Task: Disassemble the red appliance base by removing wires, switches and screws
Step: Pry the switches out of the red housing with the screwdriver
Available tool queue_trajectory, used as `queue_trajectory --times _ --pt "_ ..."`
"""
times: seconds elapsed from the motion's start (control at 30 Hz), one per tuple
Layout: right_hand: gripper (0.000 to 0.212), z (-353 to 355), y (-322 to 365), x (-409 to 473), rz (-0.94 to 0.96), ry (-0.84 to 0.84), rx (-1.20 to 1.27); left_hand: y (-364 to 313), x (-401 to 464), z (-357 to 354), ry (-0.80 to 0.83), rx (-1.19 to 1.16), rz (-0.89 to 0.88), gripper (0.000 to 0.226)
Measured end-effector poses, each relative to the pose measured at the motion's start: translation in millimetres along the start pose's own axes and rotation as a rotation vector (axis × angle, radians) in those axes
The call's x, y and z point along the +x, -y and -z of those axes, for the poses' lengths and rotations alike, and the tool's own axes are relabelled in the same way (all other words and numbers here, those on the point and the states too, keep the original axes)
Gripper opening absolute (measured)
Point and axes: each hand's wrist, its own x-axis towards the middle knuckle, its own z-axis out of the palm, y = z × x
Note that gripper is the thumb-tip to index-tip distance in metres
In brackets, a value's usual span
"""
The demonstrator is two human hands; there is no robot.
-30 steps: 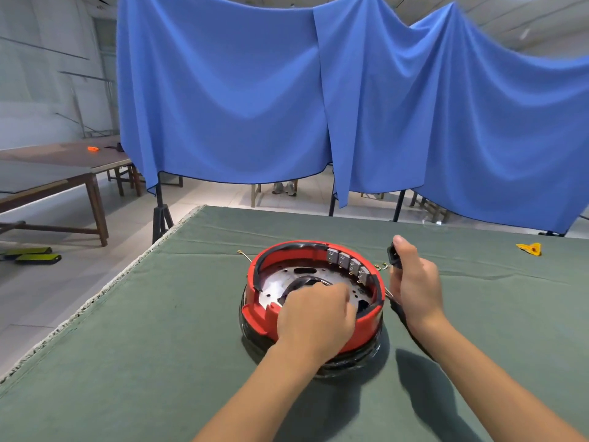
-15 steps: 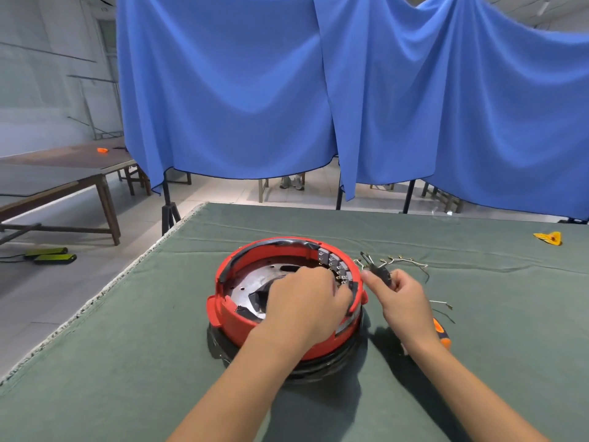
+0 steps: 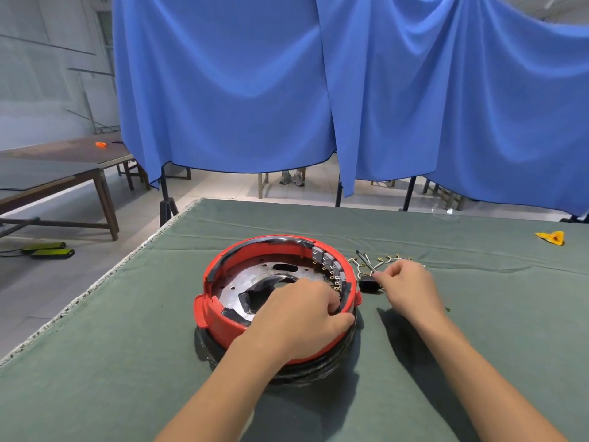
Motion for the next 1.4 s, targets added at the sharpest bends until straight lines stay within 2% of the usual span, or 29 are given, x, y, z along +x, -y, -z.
queue_trajectory --times 0.1,0.13,0.2,0.27,0.33,0.43,0.57,0.63,0.7,0.77,0.87,0.93,1.0,1.13,1.27,1.4 --pt "0.017 22.1 -10.6 -8.1 0.048 -0.142 -0.256 0.9 0.7 -0.3 0.004 0.018 -0.006 0.046" --pt "0.019 25.9 -13.1 -13.1 0.046 -0.129 -0.337 0.8 0.9 -0.3 0.002 0.012 -0.011 0.043" --pt "0.036 27.2 -17.5 -21.8 -0.014 -0.011 -0.461 -0.2 0.7 0.2 0.008 -0.015 -0.024 0.033" --pt "0.034 25.5 -20.6 -28.5 -0.085 0.079 -0.481 -2.1 -1.0 1.3 0.027 -0.023 -0.029 0.029" --pt "0.031 26.0 -20.5 -33.8 -0.105 0.097 -0.462 -5.0 -3.2 1.4 0.033 0.010 -0.022 0.030" --pt "0.032 27.4 -15.0 -39.4 -0.087 0.062 -0.347 -7.7 -7.1 1.7 0.050 0.068 -0.023 0.027" --pt "0.039 26.3 -3.7 -37.3 -0.019 0.032 0.096 -0.2 -13.1 8.4 0.044 0.146 -0.017 0.020" --pt "0.026 22.9 1.7 -38.5 -0.030 0.169 0.373 11.4 -17.9 20.0 0.051 0.115 0.022 0.009" --pt "0.019 18.4 3.6 -42.8 -0.027 0.314 0.550 23.0 -21.2 33.4 0.090 0.048 0.083 0.027" --pt "0.018 13.4 1.4 -45.5 0.016 0.339 0.549 32.5 -22.6 43.6 0.095 -0.092 0.184 0.034" --pt "0.013 10.5 2.3 -46.3 0.062 0.279 0.571 30.0 -16.1 39.8 -0.045 -0.204 0.249 0.023" --pt "0.011 10.9 1.8 -46.2 0.067 0.245 0.608 17.2 -8.1 21.1 -0.220 -0.111 0.207 0.019" --pt "0.012 9.9 0.6 -47.6 0.070 0.227 0.637 -0.6 -1.9 -2.4 -0.337 -0.061 0.108 0.025" --pt "0.010 7.9 -3.6 -49.7 0.114 0.170 0.593 -11.0 2.2 -24.8 -0.410 0.169 0.005 0.034" --pt "0.007 7.2 -4.5 -49.8 0.169 0.143 0.535 12.0 -3.1 -10.8 -0.407 0.096 0.043 0.051" --pt "0.010 5.8 -3.2 -52.7 0.181 0.177 0.478 31.2 -4.6 8.3 -0.494 0.230 0.107 0.044"
